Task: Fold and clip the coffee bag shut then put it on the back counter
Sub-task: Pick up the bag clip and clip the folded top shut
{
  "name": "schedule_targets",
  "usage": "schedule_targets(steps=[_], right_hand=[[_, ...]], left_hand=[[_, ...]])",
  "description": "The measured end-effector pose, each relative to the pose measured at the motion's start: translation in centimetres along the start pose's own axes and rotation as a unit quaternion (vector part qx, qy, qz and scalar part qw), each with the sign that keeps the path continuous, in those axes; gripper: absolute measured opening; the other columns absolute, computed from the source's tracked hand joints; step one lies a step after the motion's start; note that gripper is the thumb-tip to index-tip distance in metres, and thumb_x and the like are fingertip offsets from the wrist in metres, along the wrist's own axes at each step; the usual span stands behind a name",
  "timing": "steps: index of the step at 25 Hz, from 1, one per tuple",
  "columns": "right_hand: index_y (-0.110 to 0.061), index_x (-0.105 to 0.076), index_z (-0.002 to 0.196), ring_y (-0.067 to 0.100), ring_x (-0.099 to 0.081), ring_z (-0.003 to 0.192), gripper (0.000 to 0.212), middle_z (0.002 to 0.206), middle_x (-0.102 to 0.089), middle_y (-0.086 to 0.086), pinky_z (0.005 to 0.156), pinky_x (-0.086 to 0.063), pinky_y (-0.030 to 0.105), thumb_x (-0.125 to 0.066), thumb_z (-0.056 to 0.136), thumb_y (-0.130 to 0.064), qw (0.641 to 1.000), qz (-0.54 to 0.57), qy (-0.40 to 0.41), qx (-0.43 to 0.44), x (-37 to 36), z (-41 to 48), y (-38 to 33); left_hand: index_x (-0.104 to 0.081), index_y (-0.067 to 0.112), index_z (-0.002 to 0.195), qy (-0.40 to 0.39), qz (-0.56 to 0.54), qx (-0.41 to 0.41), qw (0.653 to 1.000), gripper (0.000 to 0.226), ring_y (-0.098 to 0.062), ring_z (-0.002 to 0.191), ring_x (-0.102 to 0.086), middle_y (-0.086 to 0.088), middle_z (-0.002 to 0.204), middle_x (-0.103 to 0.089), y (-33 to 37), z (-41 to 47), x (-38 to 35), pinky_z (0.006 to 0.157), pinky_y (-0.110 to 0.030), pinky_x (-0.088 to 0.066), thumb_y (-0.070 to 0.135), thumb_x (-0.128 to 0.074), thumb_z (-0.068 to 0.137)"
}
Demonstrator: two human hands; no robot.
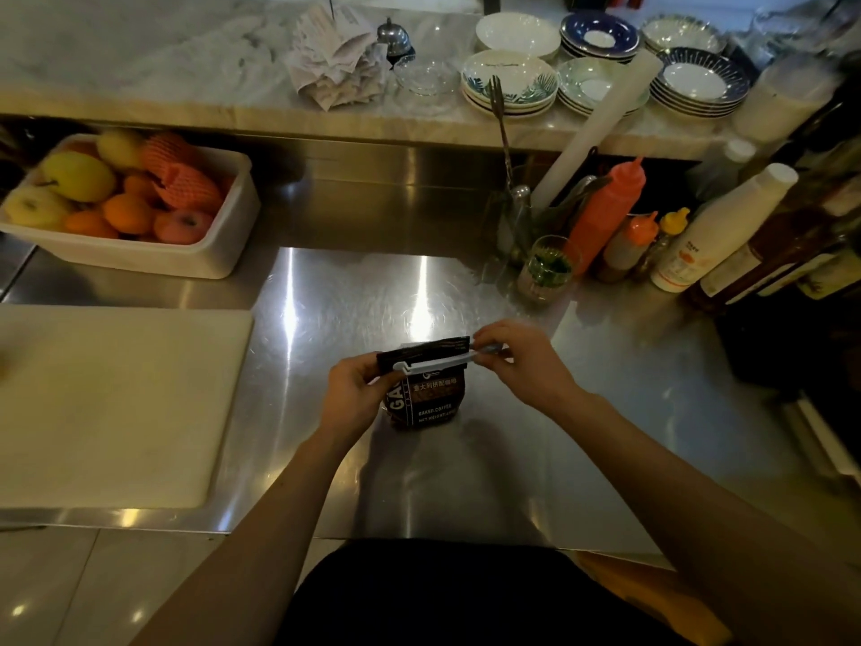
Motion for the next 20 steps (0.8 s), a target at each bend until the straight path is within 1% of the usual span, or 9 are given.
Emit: schedule_targets(steps=[2, 3, 6, 9, 12, 15, 17, 20], right_hand=[[-0.013, -0.067, 0.098, 0.019, -0.064, 0.088, 0.016, 0.097, -0.068, 0.005, 0.083, -0.058, 0.04, -0.072, 0.084, -0.015, 1.0, 0.019, -0.006, -0.024, -0.9, 0.0, -0.5], [-0.013, -0.064, 0.098, 0.018, -0.064, 0.089, 0.016, 0.097, -0.068, 0.004, 0.083, -0.058, 0.039, -0.072, 0.084, -0.016, 0.999, 0.028, -0.009, -0.032, -1.2, -0.1, -0.6], [-0.017, -0.054, 0.1, 0.015, -0.063, 0.097, 0.024, 0.1, -0.065, -0.001, 0.085, -0.056, 0.029, -0.072, 0.084, -0.013, 0.998, 0.052, -0.011, -0.043, -1.5, -0.3, -1.4], [-0.019, -0.053, 0.107, 0.012, -0.061, 0.101, 0.033, 0.104, -0.062, -0.004, 0.085, -0.053, 0.024, -0.073, 0.082, -0.009, 0.996, 0.073, -0.024, -0.046, -1.7, -0.3, -2.5], [-0.02, -0.058, 0.106, 0.01, -0.061, 0.097, 0.03, 0.102, -0.064, -0.004, 0.086, -0.053, 0.023, -0.072, 0.082, -0.009, 0.996, 0.076, -0.03, -0.038, -2.2, -0.3, -3.1], [-0.021, -0.062, 0.1, 0.006, -0.062, 0.093, 0.026, 0.096, -0.067, -0.007, 0.086, -0.049, 0.021, -0.073, 0.08, -0.008, 0.994, 0.095, -0.02, -0.047, -2.5, -0.6, -3.1], [-0.023, -0.064, 0.097, 0.006, -0.063, 0.092, 0.028, 0.092, -0.067, -0.01, 0.084, -0.051, 0.023, -0.074, 0.078, -0.005, 0.992, 0.114, -0.009, -0.058, -2.8, -0.8, -3.0], [-0.024, -0.064, 0.094, 0.009, -0.065, 0.091, 0.03, 0.09, -0.067, -0.009, 0.083, -0.053, 0.028, -0.074, 0.076, -0.002, 0.988, 0.135, -0.001, -0.072, -3.0, -0.5, -2.9]], left_hand=[[-0.072, 0.02, 0.105, -0.001, 0.007, -0.002, 1.0, 0.028, 0.004, 0.087, -0.07, 0.005, 0.098, -0.074, -0.1, -0.3, 0.1, 0.082, -0.02, -0.055, 0.003, -0.068, 0.083], [-0.072, 0.021, 0.105, -0.002, 0.007, -0.007, 1.0, 0.029, 0.006, 0.086, -0.069, 0.006, 0.098, -0.074, 0.0, -0.4, 0.1, 0.08, -0.016, -0.054, 0.003, -0.068, 0.083], [-0.072, 0.017, 0.106, -0.01, -0.001, -0.023, 1.0, 0.028, 0.01, 0.087, -0.067, 0.007, 0.098, -0.073, 0.1, -0.6, 0.2, 0.079, -0.009, -0.052, 0.002, -0.068, 0.083], [-0.073, 0.015, 0.105, -0.008, -0.006, -0.026, 1.0, 0.027, 0.005, 0.089, -0.068, 0.006, 0.098, -0.073, -0.2, -0.8, 0.3, 0.078, -0.012, -0.053, 0.005, -0.071, 0.081], [-0.074, 0.012, 0.104, -0.002, -0.035, -0.004, 0.999, 0.025, 0.002, 0.089, -0.069, 0.002, 0.098, -0.074, -0.8, -1.0, 0.1, 0.074, -0.012, -0.053, 0.005, -0.072, 0.08], [-0.076, 0.014, 0.1, -0.005, -0.09, 0.025, 0.996, 0.021, -0.01, 0.088, -0.073, -0.003, 0.095, -0.076, -1.3, -1.3, -0.2, 0.072, -0.02, -0.056, 0.005, -0.072, 0.081], [-0.076, 0.015, 0.099, -0.008, -0.105, 0.027, 0.994, 0.019, -0.011, 0.088, -0.073, -0.003, 0.095, -0.076, -1.2, -1.5, -0.4, 0.072, -0.022, -0.058, 0.008, -0.071, 0.082], [-0.075, 0.022, 0.09, 0.005, -0.124, 0.045, 0.991, 0.016, -0.007, 0.082, -0.073, -0.001, 0.09, -0.076, -0.9, -1.5, -0.6, 0.069, -0.02, -0.057, 0.009, -0.072, 0.082]])
Point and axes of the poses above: each hand's wrist, its own z-axis towards the middle knuckle, its own x-axis out of the back of the hand, y = z × x, the point moved 2 cm from there along z, towards the middle knuckle
